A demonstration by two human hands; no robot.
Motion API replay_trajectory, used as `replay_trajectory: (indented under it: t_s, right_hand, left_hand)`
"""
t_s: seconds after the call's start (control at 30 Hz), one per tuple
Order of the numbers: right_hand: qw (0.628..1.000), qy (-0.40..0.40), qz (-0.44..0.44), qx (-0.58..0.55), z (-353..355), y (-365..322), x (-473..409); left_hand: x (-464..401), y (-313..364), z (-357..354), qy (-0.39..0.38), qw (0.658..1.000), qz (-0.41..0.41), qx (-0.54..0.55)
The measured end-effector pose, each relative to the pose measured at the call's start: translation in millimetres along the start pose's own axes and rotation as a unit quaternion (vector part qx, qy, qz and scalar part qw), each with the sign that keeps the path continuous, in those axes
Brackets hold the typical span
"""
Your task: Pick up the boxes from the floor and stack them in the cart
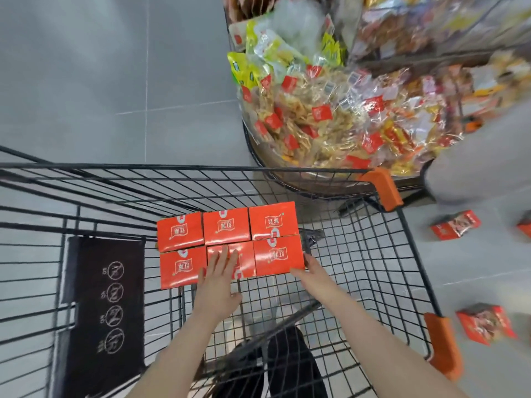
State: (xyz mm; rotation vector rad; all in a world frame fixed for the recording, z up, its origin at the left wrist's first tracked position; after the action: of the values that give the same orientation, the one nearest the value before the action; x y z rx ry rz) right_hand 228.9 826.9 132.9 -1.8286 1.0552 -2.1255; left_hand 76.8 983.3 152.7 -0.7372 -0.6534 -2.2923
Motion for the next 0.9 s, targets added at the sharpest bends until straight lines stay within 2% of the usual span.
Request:
replay_trajectory:
  t_s: [0.13,0.23,0.33,0.43,0.5,0.67,0.9]
  right_hand:
    - [0.997,0.004,0.001,0.075,2.9,-16.7,11.0]
    - [0.975,0.066,0.042,0.21,18.0,-50.5,42.5]
    - [0.93,0.16,0.087,0.32,42.9,-85.0,93.4]
    - [0.887,0.238,0.106,0.381,67.7,-100.6,153.8]
    - [0.866,0.296,0.115,0.387,84.5,-99.9,198.0]
    - [0.842,0.418,0.093,0.328,127.8,-56.2,313.6]
    - [0.797,0.56,0.023,0.225,173.8,50.5,490.6]
  left_hand:
    - [0.1,3.8,8.4,-0.028,1.0,0.012,0.001]
    - [2.3,16.6,34.6,-0.05,0.999,-0.003,0.014]
    - [11.5,52.7,88.1,0.008,0.997,-0.073,-0.007]
    - [29.8,111.5,139.9,0.086,0.979,-0.169,-0.07]
    - [44.0,158.2,159.7,0.114,0.96,-0.231,-0.106]
    - [101.9,286.4,171.8,0.139,0.906,-0.369,-0.153]
    - [227.8,464.3,129.1,0.12,0.815,-0.543,-0.164]
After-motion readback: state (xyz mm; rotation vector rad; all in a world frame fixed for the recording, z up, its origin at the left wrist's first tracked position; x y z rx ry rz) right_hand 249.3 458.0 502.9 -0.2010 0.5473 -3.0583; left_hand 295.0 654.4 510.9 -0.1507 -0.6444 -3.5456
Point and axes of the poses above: each hand's wrist, its own x-axis away from the middle knuckle, its own z-axis out of the back of the hand, y = z × x, the point moved 10 cm from there along -x, towards the middle knuckle, and after that the axes turned 9 degrees about -y, right-handed, at the moved point
